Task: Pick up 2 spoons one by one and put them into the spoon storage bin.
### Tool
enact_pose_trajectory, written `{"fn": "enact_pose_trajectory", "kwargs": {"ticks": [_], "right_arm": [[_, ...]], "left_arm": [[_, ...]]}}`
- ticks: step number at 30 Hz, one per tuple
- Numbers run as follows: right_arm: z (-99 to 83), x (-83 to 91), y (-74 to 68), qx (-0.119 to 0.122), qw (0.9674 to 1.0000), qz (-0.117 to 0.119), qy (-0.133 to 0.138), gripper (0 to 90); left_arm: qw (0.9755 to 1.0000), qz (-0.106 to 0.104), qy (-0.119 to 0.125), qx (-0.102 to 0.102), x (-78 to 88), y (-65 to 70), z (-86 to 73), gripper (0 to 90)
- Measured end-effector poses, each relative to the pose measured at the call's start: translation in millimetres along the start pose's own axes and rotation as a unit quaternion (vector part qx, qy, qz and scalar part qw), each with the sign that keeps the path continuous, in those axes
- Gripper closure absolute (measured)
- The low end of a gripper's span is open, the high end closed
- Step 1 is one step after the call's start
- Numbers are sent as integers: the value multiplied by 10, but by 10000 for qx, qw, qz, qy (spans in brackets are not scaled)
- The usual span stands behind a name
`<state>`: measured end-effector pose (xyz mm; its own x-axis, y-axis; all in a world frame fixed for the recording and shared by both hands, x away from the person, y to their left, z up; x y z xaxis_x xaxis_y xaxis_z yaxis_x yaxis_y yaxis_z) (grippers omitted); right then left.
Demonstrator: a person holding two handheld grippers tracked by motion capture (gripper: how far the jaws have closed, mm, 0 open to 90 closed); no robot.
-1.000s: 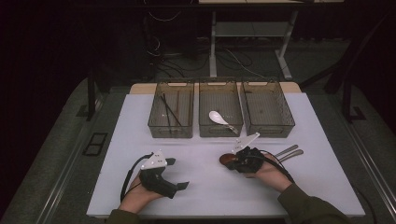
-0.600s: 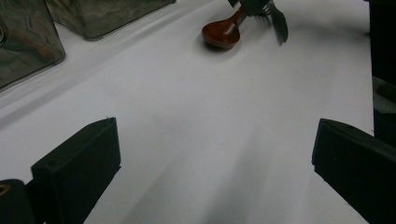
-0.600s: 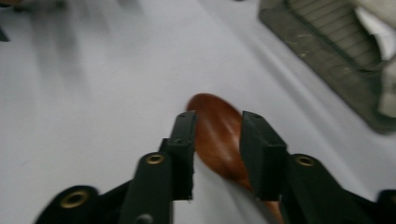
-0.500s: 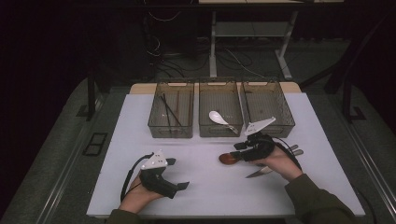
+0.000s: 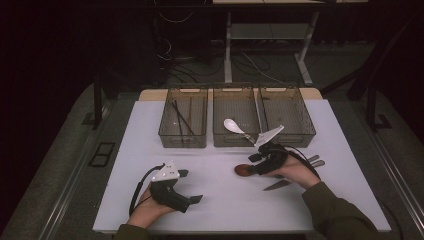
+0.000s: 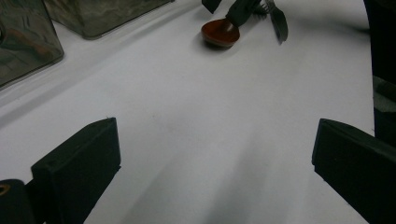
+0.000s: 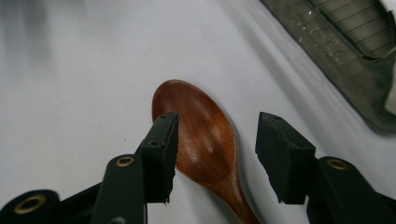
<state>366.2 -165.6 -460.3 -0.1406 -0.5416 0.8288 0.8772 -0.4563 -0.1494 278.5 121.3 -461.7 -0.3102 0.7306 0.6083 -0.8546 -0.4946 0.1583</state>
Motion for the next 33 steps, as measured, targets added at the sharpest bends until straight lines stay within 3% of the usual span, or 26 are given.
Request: {"fn": "enact_pose_trajectory", "kwargs": {"ticks": [7,13,19,26,33], "right_arm": [[-22,-83,-25,279,9991,-179,-257,488],[-32,-91,-60,508,9980,-165,-332,565],[-31,-88,-92,648,9973,-88,-346,637],[-22,-49,-92,829,9961,-180,-254,743],[-10,9,-122,856,9961,-100,-164,818]], "left_arm": [[10000,1,9,13,0,-2,-1,4],[10000,1,11,10,1,-1,0,4],[10000,-1,4,4,0,0,0,5],[10000,4,9,11,0,-1,0,4],[10000,5,17,11,1,0,1,5]]}}
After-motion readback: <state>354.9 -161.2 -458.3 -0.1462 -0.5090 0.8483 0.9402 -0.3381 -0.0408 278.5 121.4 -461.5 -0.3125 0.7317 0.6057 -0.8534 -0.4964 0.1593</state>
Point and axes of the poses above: each handheld gripper's, and its own axes: x roughly backward along the jaws, z roughly out of its top, y roughly to its right, the point moved 4 cm from there along -x, roughly forward along the jaws, and after that the axes turned 5 degrees about -y, right-handed, at the moved point
